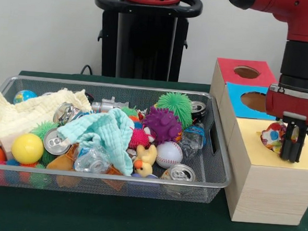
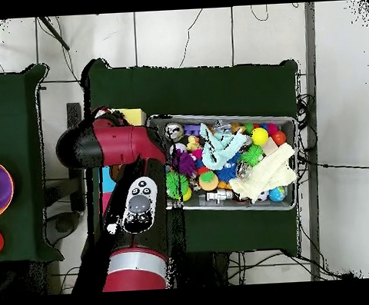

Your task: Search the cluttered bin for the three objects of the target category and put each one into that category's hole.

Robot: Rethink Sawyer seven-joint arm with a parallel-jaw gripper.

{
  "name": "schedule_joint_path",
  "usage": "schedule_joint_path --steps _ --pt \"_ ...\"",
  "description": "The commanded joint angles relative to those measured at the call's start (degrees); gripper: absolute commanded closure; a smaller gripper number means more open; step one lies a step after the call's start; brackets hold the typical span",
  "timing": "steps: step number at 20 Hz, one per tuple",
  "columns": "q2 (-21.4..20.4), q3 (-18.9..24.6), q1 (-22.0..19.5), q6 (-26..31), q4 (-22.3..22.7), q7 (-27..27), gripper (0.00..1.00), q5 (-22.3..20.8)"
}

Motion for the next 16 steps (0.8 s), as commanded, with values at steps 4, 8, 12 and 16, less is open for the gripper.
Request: schedule_joint_path --steps 4,8,12,16 --pt "-0.1 8.5 -2.7 12.2 9.2 -5.0 1.0 -4.8" --pt "-0.5 9.1 -3.1 12.7 9.5 -4.6 1.0 -5.3" --pt "-1.9 10.8 -4.3 14.3 10.6 -5.1 1.0 -5.5" --pt "-2.9 11.4 -4.9 16.1 11.2 -5.3 1.0 -5.8"
